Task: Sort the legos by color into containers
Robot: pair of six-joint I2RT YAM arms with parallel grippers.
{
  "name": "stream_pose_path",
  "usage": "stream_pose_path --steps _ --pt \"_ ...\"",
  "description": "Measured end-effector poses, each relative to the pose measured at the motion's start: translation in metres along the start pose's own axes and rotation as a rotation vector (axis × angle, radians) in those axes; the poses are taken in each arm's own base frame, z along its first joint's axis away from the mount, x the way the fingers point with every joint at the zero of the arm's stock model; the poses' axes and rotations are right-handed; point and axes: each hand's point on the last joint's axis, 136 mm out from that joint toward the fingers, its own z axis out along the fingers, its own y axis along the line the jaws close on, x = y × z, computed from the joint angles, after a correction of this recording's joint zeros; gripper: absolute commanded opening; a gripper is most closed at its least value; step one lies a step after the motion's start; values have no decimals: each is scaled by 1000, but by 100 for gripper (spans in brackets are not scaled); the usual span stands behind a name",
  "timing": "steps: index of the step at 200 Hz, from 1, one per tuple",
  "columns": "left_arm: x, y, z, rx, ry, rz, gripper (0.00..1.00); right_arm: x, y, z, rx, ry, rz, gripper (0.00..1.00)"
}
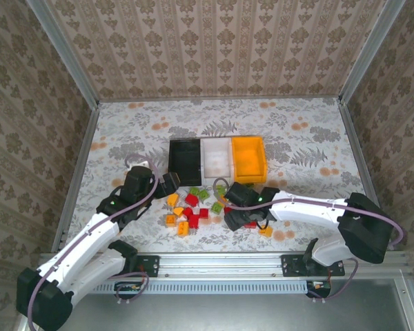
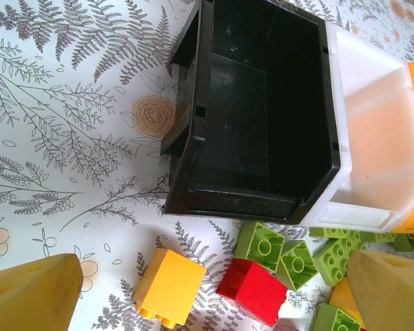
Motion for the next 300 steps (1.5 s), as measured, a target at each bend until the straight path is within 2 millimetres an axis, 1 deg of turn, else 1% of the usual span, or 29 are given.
stream_pose_path --steps 30,57,81,120,135,153,168,182,202,223,241,248,262,281,300 --pt "0 0 0 1 2 -1 100 7 1 8 12 33 -23 74" --pt "1 -1 0 4 6 -7 100 7 -2 10 37 33 -31 67" --pt "2 -1 0 5 12 -8 100 5 -6 10 58 24 -32 59" --pt "7 4 0 -13 30 -14 100 -1 -9 11 84 9 -34 40" --pt "10 9 -1 -43 40 -22 100 -3 -10 11 94 0 -36 34" --pt "13 14 -4 -73 37 -25 100 -6 -13 7 107 -19 -32 31" --pt "14 12 -10 -72 19 -2 100 -12 -16 -1 119 -51 -26 29" --pt "13 9 -18 -75 4 22 100 -24 -20 -16 127 -105 -8 28" --pt "4 9 -31 -104 -23 25 100 -54 -32 -45 131 -219 65 28" --pt "-9 8 -42 -123 -57 20 100 -92 -60 -75 164 -333 200 28" --pt "-10 7 -43 -119 -62 26 100 -119 -89 -88 210 -396 310 29" --pt "-10 7 -43 -118 -60 33 100 -128 -98 -89 226 -408 344 29" --pt "-9 7 -43 -113 -52 39 100 -143 -116 -84 257 -415 409 29" --pt "-8 9 -41 -105 -35 31 100 -158 -137 -66 297 -390 471 30" --pt "-3 15 -36 -98 -5 13 100 -166 -150 -47 323 -354 505 32"
